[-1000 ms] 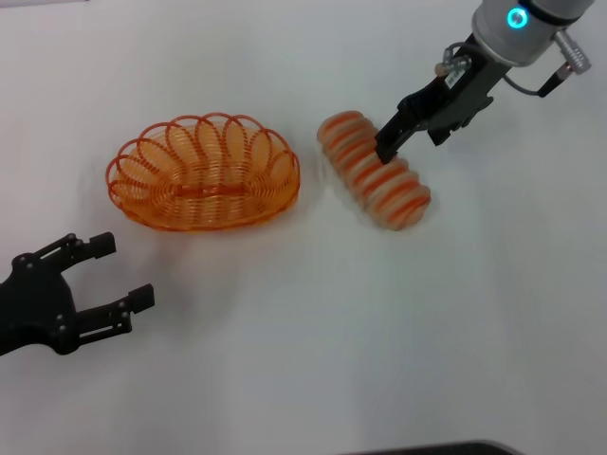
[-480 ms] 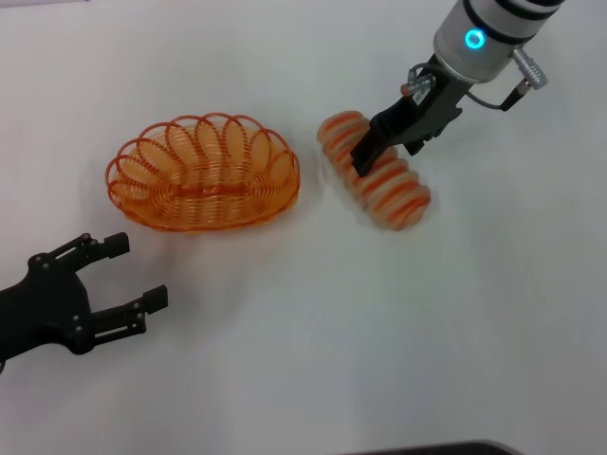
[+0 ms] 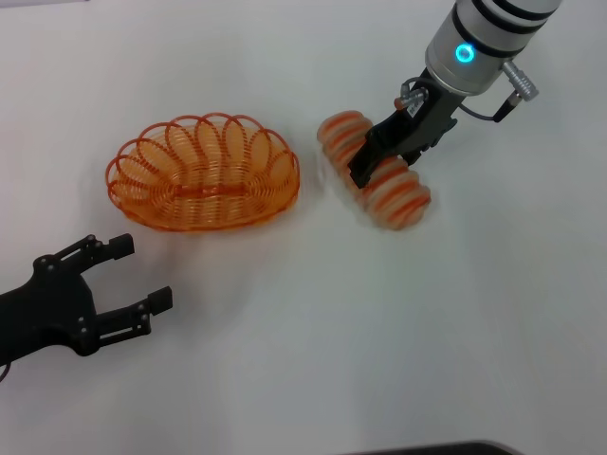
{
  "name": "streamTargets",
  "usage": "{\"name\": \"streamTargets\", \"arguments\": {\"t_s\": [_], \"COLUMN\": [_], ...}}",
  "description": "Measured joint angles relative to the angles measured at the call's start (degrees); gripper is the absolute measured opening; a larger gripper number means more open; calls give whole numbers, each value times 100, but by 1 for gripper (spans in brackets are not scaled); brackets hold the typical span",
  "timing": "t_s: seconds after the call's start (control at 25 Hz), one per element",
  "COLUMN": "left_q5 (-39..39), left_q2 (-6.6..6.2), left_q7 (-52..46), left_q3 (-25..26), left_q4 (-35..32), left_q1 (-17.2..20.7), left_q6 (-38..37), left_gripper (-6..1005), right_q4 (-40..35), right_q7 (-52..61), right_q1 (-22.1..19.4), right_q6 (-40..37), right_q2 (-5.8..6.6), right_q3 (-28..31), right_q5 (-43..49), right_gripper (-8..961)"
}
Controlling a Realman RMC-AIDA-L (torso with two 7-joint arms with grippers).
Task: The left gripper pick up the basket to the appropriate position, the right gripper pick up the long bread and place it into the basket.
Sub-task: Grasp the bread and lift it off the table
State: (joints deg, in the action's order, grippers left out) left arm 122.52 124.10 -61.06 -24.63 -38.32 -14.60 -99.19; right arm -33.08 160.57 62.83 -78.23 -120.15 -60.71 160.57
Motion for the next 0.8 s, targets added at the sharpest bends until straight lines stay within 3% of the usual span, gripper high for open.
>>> {"name": "streamTargets", "arguments": {"t_s": [0.8], "left_q5": [-3], "left_q2": [-9], "left_q7": [29], "left_q3": [12], "left_q4": [79], "left_q1": [-26], "left_q6": [-4], "left_gripper": [894], "right_q4": [468], "right_q7": [8], "right_q1": [132], "right_q6": [387], "right_q2": [-17], "right_q3": [-102], "right_q5": [0], "right_gripper": [857]}}
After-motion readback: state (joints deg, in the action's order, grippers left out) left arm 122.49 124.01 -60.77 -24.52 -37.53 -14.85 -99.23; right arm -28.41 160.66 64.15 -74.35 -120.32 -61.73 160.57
